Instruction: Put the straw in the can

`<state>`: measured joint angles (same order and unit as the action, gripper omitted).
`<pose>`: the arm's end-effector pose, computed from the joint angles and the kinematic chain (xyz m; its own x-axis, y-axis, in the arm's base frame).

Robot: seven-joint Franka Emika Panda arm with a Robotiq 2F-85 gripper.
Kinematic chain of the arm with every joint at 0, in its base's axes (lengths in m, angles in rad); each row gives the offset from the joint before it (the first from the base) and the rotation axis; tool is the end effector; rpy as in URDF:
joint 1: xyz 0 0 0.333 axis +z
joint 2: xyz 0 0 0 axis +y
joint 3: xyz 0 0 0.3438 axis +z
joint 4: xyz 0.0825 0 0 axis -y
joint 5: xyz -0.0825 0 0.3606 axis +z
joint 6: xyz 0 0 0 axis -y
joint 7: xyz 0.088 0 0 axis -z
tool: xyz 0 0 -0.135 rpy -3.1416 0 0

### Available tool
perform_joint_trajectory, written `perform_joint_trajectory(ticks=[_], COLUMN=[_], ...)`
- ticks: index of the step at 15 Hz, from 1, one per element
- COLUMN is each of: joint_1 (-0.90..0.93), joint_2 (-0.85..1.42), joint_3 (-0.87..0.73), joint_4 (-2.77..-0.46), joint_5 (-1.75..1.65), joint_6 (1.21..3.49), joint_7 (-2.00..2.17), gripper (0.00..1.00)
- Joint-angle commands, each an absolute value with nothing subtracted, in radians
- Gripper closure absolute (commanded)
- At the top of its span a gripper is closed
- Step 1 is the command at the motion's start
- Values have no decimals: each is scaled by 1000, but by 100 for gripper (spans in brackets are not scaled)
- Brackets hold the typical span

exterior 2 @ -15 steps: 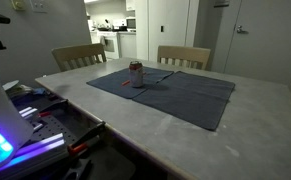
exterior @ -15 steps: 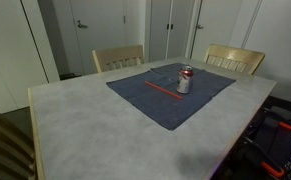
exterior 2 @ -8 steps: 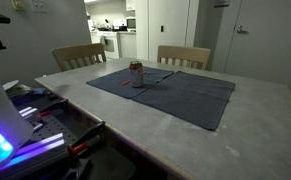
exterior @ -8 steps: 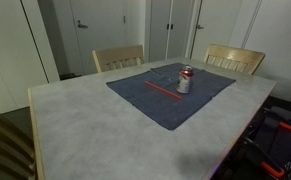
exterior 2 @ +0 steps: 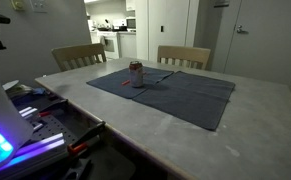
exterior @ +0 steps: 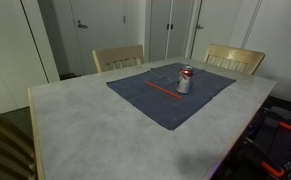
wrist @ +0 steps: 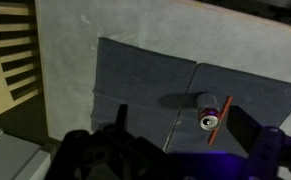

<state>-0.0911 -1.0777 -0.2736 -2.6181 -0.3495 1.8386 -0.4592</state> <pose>0.1960 -0.1367 0.5463 0.9445 0.2609 0.1996 0.2162 -0.9512 0.2202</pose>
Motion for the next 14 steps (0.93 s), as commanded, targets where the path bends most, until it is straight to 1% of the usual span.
perform_joint_trajectory(ticks=[1,11,14], joint_1=[-80,-80,-43], joint_2=[-1079,-1079,-1048], joint_3=[-279,-279,-265], joint_4=[-2615,-2615,-2611], joint_5=[-356,-356,-342], joint_6=[1833,1833,1849], joint_7=[-452,-452,-456], gripper=[0,0,0])
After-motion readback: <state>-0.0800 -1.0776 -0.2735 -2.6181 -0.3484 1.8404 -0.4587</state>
